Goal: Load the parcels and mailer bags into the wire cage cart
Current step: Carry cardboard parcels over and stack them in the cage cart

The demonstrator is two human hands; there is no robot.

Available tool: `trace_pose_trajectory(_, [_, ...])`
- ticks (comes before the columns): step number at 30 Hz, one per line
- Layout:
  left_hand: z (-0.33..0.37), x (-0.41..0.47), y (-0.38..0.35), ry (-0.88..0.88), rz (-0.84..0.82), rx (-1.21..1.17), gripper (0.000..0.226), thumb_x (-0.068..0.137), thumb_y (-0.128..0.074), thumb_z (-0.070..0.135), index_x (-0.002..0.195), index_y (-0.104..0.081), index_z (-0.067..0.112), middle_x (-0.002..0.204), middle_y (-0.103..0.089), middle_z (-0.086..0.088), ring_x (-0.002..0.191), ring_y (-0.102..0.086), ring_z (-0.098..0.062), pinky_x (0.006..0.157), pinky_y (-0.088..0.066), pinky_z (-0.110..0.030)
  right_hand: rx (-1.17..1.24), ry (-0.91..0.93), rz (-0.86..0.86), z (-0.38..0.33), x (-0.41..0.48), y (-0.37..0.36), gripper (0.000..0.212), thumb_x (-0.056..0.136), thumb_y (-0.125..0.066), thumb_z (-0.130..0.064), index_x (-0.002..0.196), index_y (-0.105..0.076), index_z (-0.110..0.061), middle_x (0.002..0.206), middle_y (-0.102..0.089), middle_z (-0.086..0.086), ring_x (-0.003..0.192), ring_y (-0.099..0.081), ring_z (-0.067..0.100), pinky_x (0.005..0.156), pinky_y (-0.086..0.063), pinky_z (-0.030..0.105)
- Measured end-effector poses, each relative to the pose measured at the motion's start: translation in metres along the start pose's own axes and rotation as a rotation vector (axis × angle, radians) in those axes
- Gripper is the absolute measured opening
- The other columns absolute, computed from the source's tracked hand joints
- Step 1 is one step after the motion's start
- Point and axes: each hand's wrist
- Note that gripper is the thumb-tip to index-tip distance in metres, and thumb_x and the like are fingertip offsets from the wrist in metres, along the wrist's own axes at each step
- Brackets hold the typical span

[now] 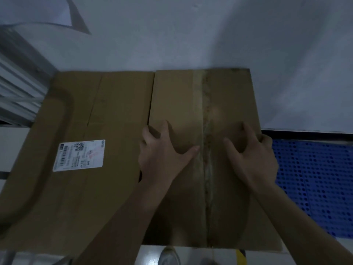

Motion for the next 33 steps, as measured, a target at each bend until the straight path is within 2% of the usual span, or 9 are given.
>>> trace_pose_trajectory(3, [-0.008,-0.008,-0.015,-0.086,0.11,0.043,0.101,0.076,-0.043,0.087,0.153,-0.026,0.024,0.156,-0.018,-0.02,0.134,-0.032,-0.041,0.107,-0.037,-0.05,-0.053,0.015,0.015,-0.001,-0.002,-0.005,0.08,0.083,-0.039,-0.079,0.152,-0.019,-0.043,0.145,-0.034,0.015,0.117,-0.051,0.039,0.097,-0.047,0.052])
trace_pose_trajectory(6, [-0.021,-0.013,-0.026,-0.159,0.165,0.055,0.09,0.084,-0.036,0.078,0.149,-0.039,0.016,0.152,-0.027,-0.022,0.135,-0.032,-0.041,0.108,-0.038,-0.051,-0.113,0.036,0.047,-0.005,-0.007,-0.011,0.069,0.093,-0.028,-0.071,0.153,-0.017,-0.039,0.15,-0.029,0.016,0.125,-0.043,0.042,0.101,-0.043,0.055])
trace_pose_trajectory(12, [-0.026,-0.023,-0.037,-0.272,0.172,0.122,0.073,0.096,-0.033,0.052,0.148,-0.041,0.002,0.154,-0.032,-0.028,0.147,-0.021,-0.043,0.119,-0.025,-0.053,-0.134,0.045,0.075,-0.014,-0.009,-0.015,0.062,0.1,-0.018,-0.061,0.154,-0.017,-0.032,0.157,-0.018,0.017,0.134,-0.035,0.043,0.101,-0.042,0.057])
trace_pose_trajectory(18, [-0.024,-0.024,-0.044,-0.153,0.141,0.141,0.072,0.092,-0.034,0.055,0.154,-0.033,0.018,0.163,-0.02,-0.018,0.152,-0.013,-0.034,0.114,-0.017,-0.069,-0.189,0.063,0.061,-0.015,-0.009,-0.018,0.064,0.1,-0.018,-0.061,0.155,-0.014,-0.029,0.162,-0.009,0.016,0.14,-0.028,0.042,0.101,-0.042,0.058])
trace_pose_trajectory(26, [-0.025,-0.02,-0.05,-0.163,0.144,0.161,0.073,0.091,-0.032,0.054,0.155,-0.035,0.019,0.163,-0.02,-0.018,0.151,-0.015,-0.036,0.114,-0.016,-0.067,-0.196,0.056,0.064,-0.015,-0.01,-0.021,0.066,0.099,-0.022,-0.062,0.154,-0.016,-0.027,0.159,-0.013,0.019,0.137,-0.031,0.044,0.1,-0.041,0.058])
trace_pose_trajectory(30, [-0.024,-0.018,-0.045,-0.161,0.123,0.148,0.073,0.091,-0.029,0.057,0.155,-0.033,0.021,0.163,-0.021,-0.017,0.151,-0.015,-0.034,0.114,-0.019,-0.067,-0.166,0.047,0.021,-0.016,-0.009,-0.016,0.085,0.089,-0.025,-0.079,0.156,-0.014,-0.028,0.16,-0.011,0.018,0.139,-0.027,0.043,0.106,-0.036,0.056])
trace_pose_trajectory(33, [-0.023,-0.019,-0.025,-0.177,0.011,0.197,0.075,0.093,-0.026,0.062,0.158,-0.022,0.025,0.165,-0.012,-0.014,0.153,-0.009,-0.031,0.116,-0.02,-0.062,-0.153,0.047,-0.056,-0.018,-0.011,-0.007,0.096,0.082,-0.025,-0.087,0.158,-0.008,-0.031,0.163,-0.003,0.016,0.145,-0.02,0.041,0.111,-0.031,0.056])
Point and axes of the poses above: each hand's wrist, its own x-axis towards the middle knuckle, its own y-axis out of the back of the hand, z = x × y
